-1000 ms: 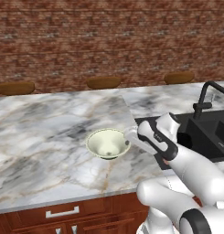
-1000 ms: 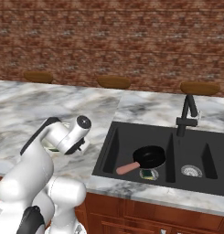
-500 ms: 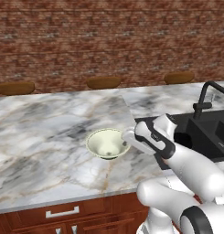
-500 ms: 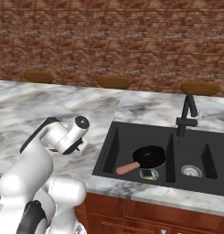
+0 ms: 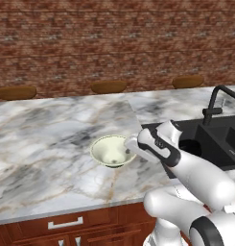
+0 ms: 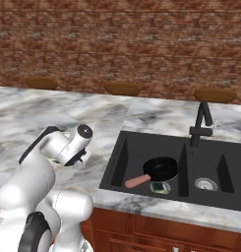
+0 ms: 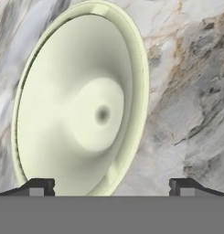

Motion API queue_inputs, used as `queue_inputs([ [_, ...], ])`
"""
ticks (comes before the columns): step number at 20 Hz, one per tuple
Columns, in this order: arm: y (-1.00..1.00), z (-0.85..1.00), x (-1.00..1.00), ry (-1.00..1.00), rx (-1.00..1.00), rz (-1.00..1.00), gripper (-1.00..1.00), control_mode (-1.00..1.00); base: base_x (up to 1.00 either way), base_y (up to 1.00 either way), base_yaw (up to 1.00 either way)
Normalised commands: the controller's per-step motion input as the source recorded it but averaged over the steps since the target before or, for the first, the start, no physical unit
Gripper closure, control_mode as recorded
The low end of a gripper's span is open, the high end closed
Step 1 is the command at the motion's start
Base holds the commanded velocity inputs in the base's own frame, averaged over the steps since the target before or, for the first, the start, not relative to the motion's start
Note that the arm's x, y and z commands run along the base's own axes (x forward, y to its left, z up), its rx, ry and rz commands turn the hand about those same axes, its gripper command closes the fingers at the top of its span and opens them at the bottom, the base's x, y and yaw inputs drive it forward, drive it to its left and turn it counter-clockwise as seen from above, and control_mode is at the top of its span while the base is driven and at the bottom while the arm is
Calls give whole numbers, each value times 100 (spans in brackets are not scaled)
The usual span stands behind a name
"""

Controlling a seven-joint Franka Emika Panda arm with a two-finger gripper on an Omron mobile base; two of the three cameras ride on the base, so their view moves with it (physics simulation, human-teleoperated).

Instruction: Pick the saucepan and bowl and place them in the sink. Then turn on the water.

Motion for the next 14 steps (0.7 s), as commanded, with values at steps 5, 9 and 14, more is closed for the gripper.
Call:
queue_inputs([
  [5,10,-6,10,0,0,0,-100,-100,0,0,0],
  [9,8,-6,14,0,0,0,-100,-100,0,0,0],
  [14,4,-9,16,0,0,0,-100,-100,0,0,0],
])
